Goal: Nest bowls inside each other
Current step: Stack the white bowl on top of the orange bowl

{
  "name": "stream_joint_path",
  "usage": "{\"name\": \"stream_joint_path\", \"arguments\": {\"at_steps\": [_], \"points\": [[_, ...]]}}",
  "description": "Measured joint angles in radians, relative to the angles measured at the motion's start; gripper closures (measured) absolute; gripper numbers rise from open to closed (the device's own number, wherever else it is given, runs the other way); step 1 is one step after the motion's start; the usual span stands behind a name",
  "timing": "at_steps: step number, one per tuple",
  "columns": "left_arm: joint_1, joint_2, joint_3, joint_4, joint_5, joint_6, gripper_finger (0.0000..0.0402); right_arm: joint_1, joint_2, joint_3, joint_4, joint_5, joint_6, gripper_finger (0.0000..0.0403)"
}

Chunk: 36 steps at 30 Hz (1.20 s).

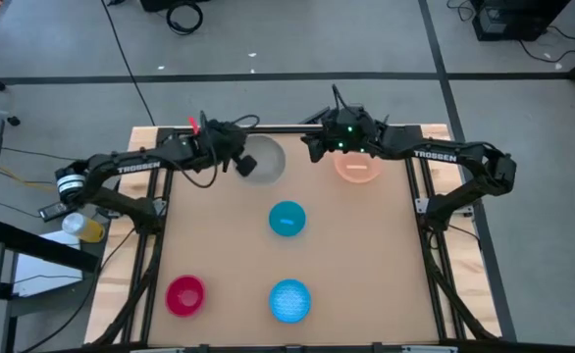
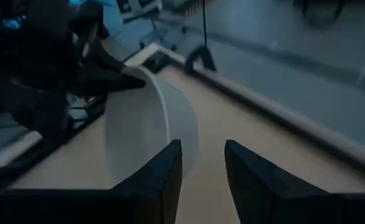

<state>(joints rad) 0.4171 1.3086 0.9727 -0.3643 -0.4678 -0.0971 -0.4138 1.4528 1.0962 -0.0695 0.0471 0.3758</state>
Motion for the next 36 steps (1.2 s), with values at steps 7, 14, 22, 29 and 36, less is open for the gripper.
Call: {"name": "stream_joint_path", "arguments": {"at_steps": [7, 14, 22, 29, 36], "points": [[-0.052, 0.038, 0.071, 0.008, -0.066, -0.106, 0.0401, 0.112, 0.033, -0.001, 0.051, 0.302, -0.436, 0.0255], [-0.051, 0.042, 0.071, 0.024, -0.073, -0.101, 0.0401, 0.159, 0.036, 0.000, 0.120, 0.276, -0.449, 0.0222], [-0.073, 0.042, 0.071, 0.133, -0.064, -0.049, 0.0400, 0.135, 0.103, 0.000, 0.189, 0.273, -0.327, 0.0208], [-0.094, 0.044, 0.069, 0.148, -0.057, -0.038, 0.0398, 0.121, 0.119, 0.001, 0.164, 0.266, -0.213, 0.0250], [-0.093, 0.040, 0.072, 0.049, -0.048, -0.111, 0.0398, 0.169, 0.065, 0.000, 0.187, 0.385, -0.306, 0.0294]]}}
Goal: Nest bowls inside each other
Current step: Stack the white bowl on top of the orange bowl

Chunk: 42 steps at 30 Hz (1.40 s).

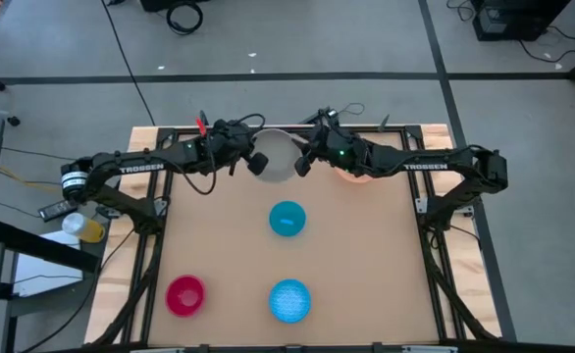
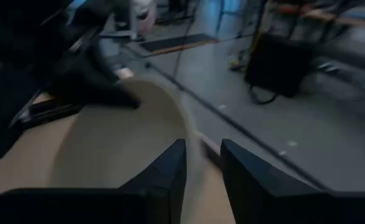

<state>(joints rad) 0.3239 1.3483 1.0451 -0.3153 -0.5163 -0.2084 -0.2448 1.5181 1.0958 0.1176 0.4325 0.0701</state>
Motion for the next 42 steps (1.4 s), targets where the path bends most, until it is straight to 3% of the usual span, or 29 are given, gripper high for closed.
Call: {"name": "stream_joint_path", "arguments": {"at_steps": [3, 9, 18, 21, 25, 28, 30, 33, 37, 42], "points": [[-0.008, 0.000, 0.000, 0.011, -0.007, 0.010, 0.0398, -0.014, 0.006, 0.000, -0.001, 0.017, -0.025, 0.0285], [-0.009, 0.000, 0.000, 0.021, -0.014, 0.014, 0.0398, -0.046, 0.016, -0.001, -0.006, -0.140, 0.016, 0.0256], [-0.019, 0.000, 0.000, 0.056, 0.014, 0.011, 0.0398, -0.052, 0.017, -0.001, -0.079, -0.129, 0.047, 0.0244], [-0.041, 0.003, -0.002, 0.114, 0.023, 0.021, 0.0396, -0.071, 0.017, 0.002, -0.177, -0.165, 0.073, 0.0278], [-0.060, 0.004, -0.004, 0.136, 0.043, -0.003, 0.0388, -0.090, 0.016, 0.004, -0.255, -0.223, 0.087, 0.0379], [-0.059, 0.005, -0.002, 0.113, 0.102, -0.081, 0.0359, -0.098, 0.005, 0.006, -0.339, -0.205, 0.161, 0.0388], [-0.053, 0.004, 0.002, 0.078, 0.198, -0.121, 0.0330, -0.122, -0.017, 0.004, -0.460, -0.218, 0.192, 0.0392], [-0.037, -0.003, 0.001, 0.040, 0.310, -0.155, 0.0285, -0.176, -0.065, -0.006, -0.681, -0.132, 0.223, 0.0393], [-0.054, -0.001, 0.001, -0.007, 0.357, -0.192, 0.0249, -0.260, -0.159, -0.002, -0.877, -0.091, 0.257, 0.0393], [-0.058, -0.001, 0.000, -0.026, 0.346, -0.211, 0.0241, -0.423, -0.262, -0.081, -0.885, -0.130, 0.292, 0.0393]]}}
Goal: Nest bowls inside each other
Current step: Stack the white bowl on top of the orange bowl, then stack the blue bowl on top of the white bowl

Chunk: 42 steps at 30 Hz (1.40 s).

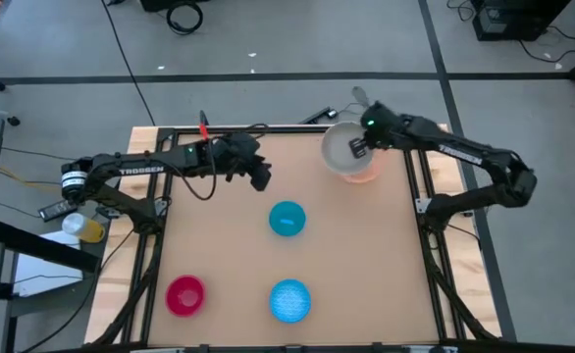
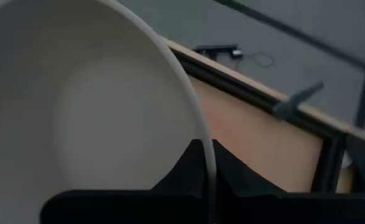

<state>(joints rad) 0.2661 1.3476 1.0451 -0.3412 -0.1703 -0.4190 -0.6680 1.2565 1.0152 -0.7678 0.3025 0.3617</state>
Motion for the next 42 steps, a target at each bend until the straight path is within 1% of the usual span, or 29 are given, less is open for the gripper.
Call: {"name": "stream_joint_path", "arguments": {"at_steps": [3, 6, 9, 11, 13, 16, 19, 21, 24, 27, 30, 33, 34, 36, 40, 42], "points": [[-0.013, 0.000, 0.000, 0.000, 0.011, -0.013, 0.0240, -0.093, -0.025, -0.081, 0.006, -0.087, 0.040, 0.0393], [-0.027, 0.001, 0.000, 0.001, 0.010, -0.016, 0.0240, -0.150, -0.047, -0.155, 0.041, -0.186, 0.081, 0.0393], [-0.040, 0.001, 0.000, 0.000, 0.009, -0.018, 0.0240, -0.160, -0.053, -0.240, 0.065, -0.209, 0.135, 0.0393], [-0.049, 0.001, 0.000, 0.000, 0.011, -0.027, 0.0240, -0.161, -0.060, -0.286, 0.114, -0.221, 0.177, 0.0383], [-0.054, 0.001, 0.000, 0.000, 0.011, -0.038, 0.0240, -0.168, -0.061, -0.316, 0.160, -0.222, 0.223, 0.0360], [-0.057, 0.001, 0.000, 0.000, 0.011, -0.044, 0.0240, -0.175, -0.060, -0.354, 0.178, -0.215, 0.265, 0.0314], [-0.063, 0.001, 0.000, -0.007, 0.013, -0.082, 0.0240, -0.181, -0.060, -0.353, 0.183, -0.240, 0.268, 0.0269], [-0.064, -0.014, -0.001, -0.032, 0.051, -0.096, 0.0240, -0.181, -0.070, -0.342, 0.181, -0.264, 0.268, 0.0241], [-0.073, -0.058, 0.008, -0.128, 0.087, -0.130, 0.0240, -0.179, -0.114, -0.310, 0.180, -0.273, 0.268, 0.0204], [-0.103, -0.118, 0.012, -0.287, 0.095, -0.197, 0.0240, -0.172, -0.176, -0.270, 0.178, -0.274, 0.266, 0.0177], [-0.166, -0.172, 0.013, -0.486, 0.116, -0.290, 0.0240, -0.149, -0.236, -0.237, 0.199, -0.277, 0.255, 0.0165], [-0.265, -0.203, 0.006, -0.683, 0.129, -0.365, 0.0241, -0.124, -0.278, -0.213, 0.211, -0.268, 0.232, 0.0164], [-0.303, -0.211, -0.003, -0.725, 0.135, -0.391, 0.0243, -0.117, -0.288, -0.209, 0.222, -0.267, 0.227, 0.0165], [-0.390, -0.225, -0.035, -0.757, 0.177, -0.438, 0.0247, -0.104, -0.303, -0.209, 0.255, -0.293, 0.201, 0.0166], [-0.584, -0.236, -0.119, -0.734, 0.321, -0.536, 0.0254, -0.053, -0.300, -0.209, 0.337, -0.436, 0.133, 0.0167], [-0.678, -0.236, -0.148, -0.724, 0.341, -0.597, 0.0257, -0.020, -0.289, -0.209, 0.373, -0.456, 0.118, 0.0167]]}}
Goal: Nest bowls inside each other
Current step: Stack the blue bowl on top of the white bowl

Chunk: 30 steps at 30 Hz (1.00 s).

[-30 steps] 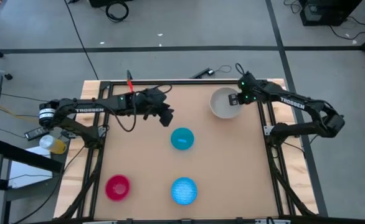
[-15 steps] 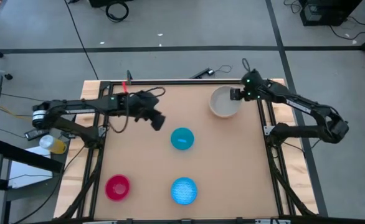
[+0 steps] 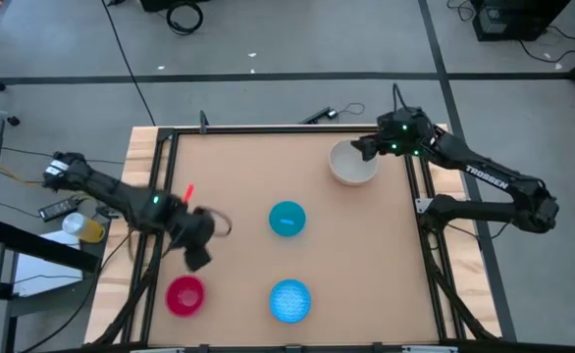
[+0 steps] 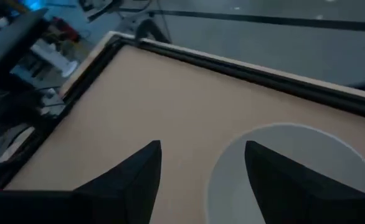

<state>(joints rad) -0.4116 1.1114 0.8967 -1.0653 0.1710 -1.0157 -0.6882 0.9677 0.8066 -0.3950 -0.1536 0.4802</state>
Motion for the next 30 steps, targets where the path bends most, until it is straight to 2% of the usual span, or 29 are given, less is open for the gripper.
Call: {"name": "stream_joint_path", "arguments": {"at_steps": [3, 5, 8, 10, 13, 19, 25, 30], "points": [[-0.099, 0.001, -0.021, 0.001, -0.015, -0.053, 0.0258, 0.041, 0.027, 0.000, 0.040, 0.007, -0.010, 0.0167], [-0.119, 0.001, -0.023, 0.003, -0.101, -0.047, 0.0258, 0.067, 0.055, 0.000, 0.063, 0.007, -0.023, 0.0167], [-0.069, 0.001, -0.023, 0.056, -0.298, -0.023, 0.0258, 0.115, 0.131, 0.000, 0.104, -0.086, -0.055, 0.0167], [0.005, 0.001, -0.023, 0.120, -0.350, -0.004, 0.0258, 0.170, 0.196, 0.000, 0.151, -0.190, -0.063, 0.0167], [0.130, 0.001, -0.023, 0.220, -0.357, 0.014, 0.0258, 0.270, 0.293, 0.002, 0.215, -0.220, -0.070, 0.0167], [0.309, 0.006, -0.023, 0.363, -0.360, 0.053, 0.0258, 0.422, 0.497, 0.102, 0.211, -0.142, -0.133, 0.0167], [0.391, 0.019, -0.022, 0.391, -0.353, 0.121, 0.0259, 0.477, 0.702, 0.237, 0.145, 0.001, -0.137, 0.0167], [0.404, 0.021, -0.022, 0.391, -0.350, 0.122, 0.0259, 0.477, 0.840, 0.310, 0.093, 0.012, -0.096, 0.0167]]}}
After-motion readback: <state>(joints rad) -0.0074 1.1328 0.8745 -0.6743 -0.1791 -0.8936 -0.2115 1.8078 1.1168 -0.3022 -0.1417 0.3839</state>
